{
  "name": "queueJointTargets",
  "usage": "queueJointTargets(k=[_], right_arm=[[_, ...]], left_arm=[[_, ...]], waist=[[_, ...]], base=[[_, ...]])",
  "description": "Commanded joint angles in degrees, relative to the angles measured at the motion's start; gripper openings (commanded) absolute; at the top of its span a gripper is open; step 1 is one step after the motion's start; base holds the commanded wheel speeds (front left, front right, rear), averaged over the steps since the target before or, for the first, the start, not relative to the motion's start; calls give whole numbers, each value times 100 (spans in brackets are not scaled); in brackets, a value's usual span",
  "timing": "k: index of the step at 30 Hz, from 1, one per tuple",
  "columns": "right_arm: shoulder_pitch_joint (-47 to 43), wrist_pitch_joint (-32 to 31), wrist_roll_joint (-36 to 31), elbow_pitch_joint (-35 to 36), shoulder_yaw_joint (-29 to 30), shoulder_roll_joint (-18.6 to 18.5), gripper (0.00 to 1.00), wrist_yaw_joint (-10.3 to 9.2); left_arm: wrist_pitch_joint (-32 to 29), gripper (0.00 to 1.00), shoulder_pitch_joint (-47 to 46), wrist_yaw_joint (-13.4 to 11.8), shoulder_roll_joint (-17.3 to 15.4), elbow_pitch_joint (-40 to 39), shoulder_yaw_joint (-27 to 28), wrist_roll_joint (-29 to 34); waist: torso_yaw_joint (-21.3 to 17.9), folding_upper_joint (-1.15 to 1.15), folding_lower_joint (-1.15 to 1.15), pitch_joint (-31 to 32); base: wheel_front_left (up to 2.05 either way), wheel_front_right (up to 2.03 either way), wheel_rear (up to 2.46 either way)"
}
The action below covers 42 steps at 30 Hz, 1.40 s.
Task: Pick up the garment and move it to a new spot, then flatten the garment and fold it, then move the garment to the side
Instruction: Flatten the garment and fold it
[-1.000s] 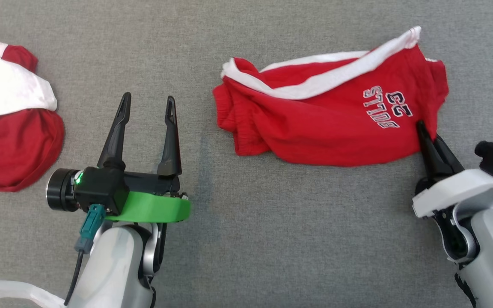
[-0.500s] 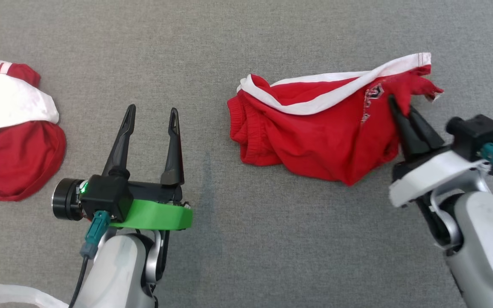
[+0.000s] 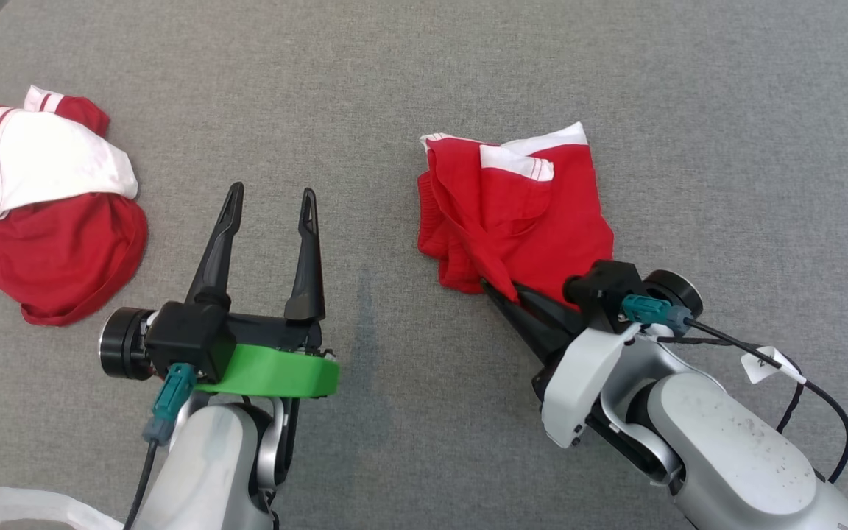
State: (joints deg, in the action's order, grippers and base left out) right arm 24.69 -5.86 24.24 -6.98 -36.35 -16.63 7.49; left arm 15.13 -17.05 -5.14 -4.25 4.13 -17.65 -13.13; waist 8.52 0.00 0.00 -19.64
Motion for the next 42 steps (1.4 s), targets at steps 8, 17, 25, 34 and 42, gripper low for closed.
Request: queueJointTargets(k=[8,17,25,34,42], right_arm=[[-1,1073,-123,204,439,169,100,0],[-752,1684,-241,888,1525,135,100,0],[-1704,1837,-435,1290,3219,453,100,0],[-2228,1709,-565,1584,3719,687,100,0],[-2284,1645,-567,1653,3764,708,100,0]], left_arm=[[1,100,105,-46,12,41,68,1],[1,100,224,-108,-136,71,192,32],[-40,100,432,-210,-318,14,315,-23],[-176,100,657,-311,-434,-143,378,-67],[-223,100,662,-358,-488,-251,347,-60]], waist=[[-46,0,0,-12],[-274,0,0,141],[-550,0,0,329],[-689,0,0,412],[-723,0,0,369]], base=[[0,0,0],[0,0,0],[0,0,0],[0,0,0],[0,0,0]])
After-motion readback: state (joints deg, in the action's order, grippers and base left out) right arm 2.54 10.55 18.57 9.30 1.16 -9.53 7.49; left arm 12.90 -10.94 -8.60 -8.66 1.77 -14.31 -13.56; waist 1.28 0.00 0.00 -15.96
